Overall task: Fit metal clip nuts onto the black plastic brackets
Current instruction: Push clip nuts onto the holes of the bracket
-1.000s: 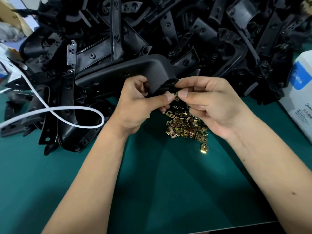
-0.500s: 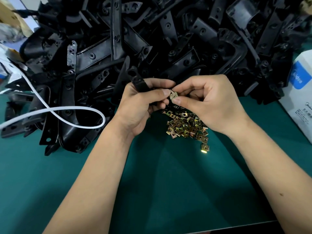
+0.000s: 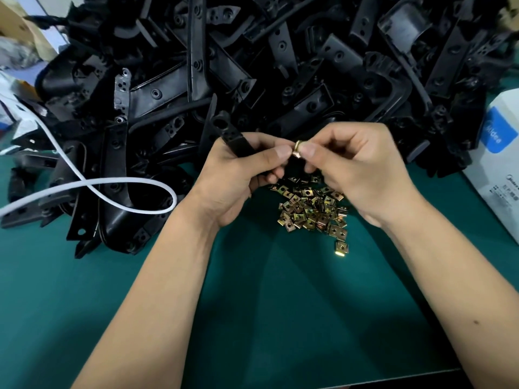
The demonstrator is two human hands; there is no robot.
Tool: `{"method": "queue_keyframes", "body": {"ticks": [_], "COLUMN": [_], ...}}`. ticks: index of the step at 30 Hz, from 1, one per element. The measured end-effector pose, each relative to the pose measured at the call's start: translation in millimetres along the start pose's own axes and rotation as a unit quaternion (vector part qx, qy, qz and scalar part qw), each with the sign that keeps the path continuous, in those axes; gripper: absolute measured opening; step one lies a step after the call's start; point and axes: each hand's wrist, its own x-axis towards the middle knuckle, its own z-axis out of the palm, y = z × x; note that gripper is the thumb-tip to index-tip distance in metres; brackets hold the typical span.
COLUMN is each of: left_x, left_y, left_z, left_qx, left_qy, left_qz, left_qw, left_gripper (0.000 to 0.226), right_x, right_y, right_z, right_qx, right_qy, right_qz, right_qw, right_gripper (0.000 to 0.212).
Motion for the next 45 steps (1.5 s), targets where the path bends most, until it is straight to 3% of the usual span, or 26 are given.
{"method": "queue_keyframes", "body": {"ticks": [3,6,16,23,26,27,29,34,42,45], "left_x": [-1,0,4,5,4,3,2,-2,-3,-3], "left_y": [-2,-7,-15,-13,-10,-8,-5,3,5,7], "left_z": [4,13,16,16,13,12,7,0,-3,-7], "left_qx": [0.005,0.015,0.070,0.072,0.092,0.101,0.109,0.101,0.091,0.108], "left_qy": [-0.019,-0.003,0.081,0.068,0.060,0.049,0.020,-0.049,-0.087,-0.101], "left_qz": [-0.007,0.006,0.065,0.060,0.035,0.019,-0.015,-0.061,-0.091,-0.080], "left_qw": [1.000,1.000,0.992,0.993,0.993,0.994,0.994,0.992,0.988,0.986], "left_gripper": [0.003,0.012,0.005,0.006,0.008,0.009,0.009,0.008,0.013,0.011], "right_x": [3,3,3,1,1,0,1,0,-2,1], "right_y": [0,1,6,3,2,2,0,-6,-8,-7], "right_z": [-8,-6,-4,5,2,0,-4,-11,-8,-9], "right_qx": [0.102,0.115,-0.123,-0.132,-0.160,-0.165,-0.156,-0.109,-0.075,0.025], "right_qy": [-0.007,-0.006,0.010,0.069,0.045,0.028,-0.027,-0.117,-0.105,-0.066], "right_qz": [0.036,0.037,-0.025,-0.016,-0.023,-0.021,-0.021,-0.011,-0.009,0.024], "right_qw": [0.994,0.993,0.992,0.989,0.986,0.986,0.987,0.987,0.992,0.997], "right_gripper": [0.011,0.011,0.015,0.016,0.009,0.015,0.026,0.020,0.022,0.014]}}
